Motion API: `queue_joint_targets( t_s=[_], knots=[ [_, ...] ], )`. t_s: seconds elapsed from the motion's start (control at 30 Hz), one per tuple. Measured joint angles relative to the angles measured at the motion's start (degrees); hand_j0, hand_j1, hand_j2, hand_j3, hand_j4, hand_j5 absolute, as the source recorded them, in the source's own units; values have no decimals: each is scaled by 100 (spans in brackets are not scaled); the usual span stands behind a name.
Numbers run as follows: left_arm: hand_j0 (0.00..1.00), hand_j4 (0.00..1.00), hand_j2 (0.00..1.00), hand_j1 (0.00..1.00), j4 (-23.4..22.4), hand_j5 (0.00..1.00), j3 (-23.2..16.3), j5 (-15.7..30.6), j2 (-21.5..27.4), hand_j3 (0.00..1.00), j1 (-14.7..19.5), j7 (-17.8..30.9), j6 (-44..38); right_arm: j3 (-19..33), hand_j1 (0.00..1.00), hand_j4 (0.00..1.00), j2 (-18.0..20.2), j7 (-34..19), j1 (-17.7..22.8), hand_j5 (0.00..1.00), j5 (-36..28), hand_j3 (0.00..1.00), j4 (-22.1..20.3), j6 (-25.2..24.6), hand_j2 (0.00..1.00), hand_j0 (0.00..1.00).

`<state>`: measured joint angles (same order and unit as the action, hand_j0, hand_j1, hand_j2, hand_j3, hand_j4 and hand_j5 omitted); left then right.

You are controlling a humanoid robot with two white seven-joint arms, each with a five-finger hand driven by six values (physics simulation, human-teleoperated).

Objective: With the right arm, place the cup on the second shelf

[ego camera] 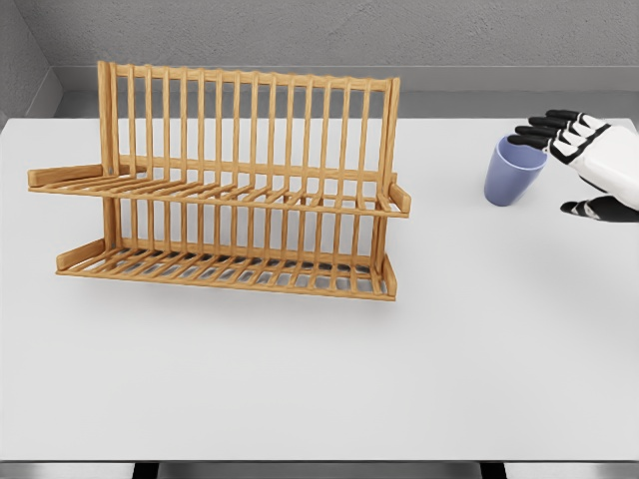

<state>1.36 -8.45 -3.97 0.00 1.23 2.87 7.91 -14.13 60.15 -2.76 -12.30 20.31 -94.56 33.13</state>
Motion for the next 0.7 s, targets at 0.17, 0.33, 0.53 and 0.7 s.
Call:
queue_joint_targets(
  t_s=[0.17,0.33,0.53,0.7],
  knots=[
    [100,100,100,100,0,100,0,0,0,100,0,1,0,10,100,100,36,33,-26,100,-41,100,102,-43,100,100],
    [100,100,100,100,0,100,0,0,0,100,0,2,0,0,100,100,-4,-1645,-1282,100,-82,100,400,-410,100,100],
    [100,100,100,100,1,100,0,0,0,100,0,1,0,-838,100,100,-349,-3012,-2355,100,-77,100,860,-850,100,100],
    [100,100,100,100,0,100,0,0,0,100,0,0,0,-1152,100,100,-399,-3186,-2531,100,-80,100,954,-918,100,100]
  ],
)
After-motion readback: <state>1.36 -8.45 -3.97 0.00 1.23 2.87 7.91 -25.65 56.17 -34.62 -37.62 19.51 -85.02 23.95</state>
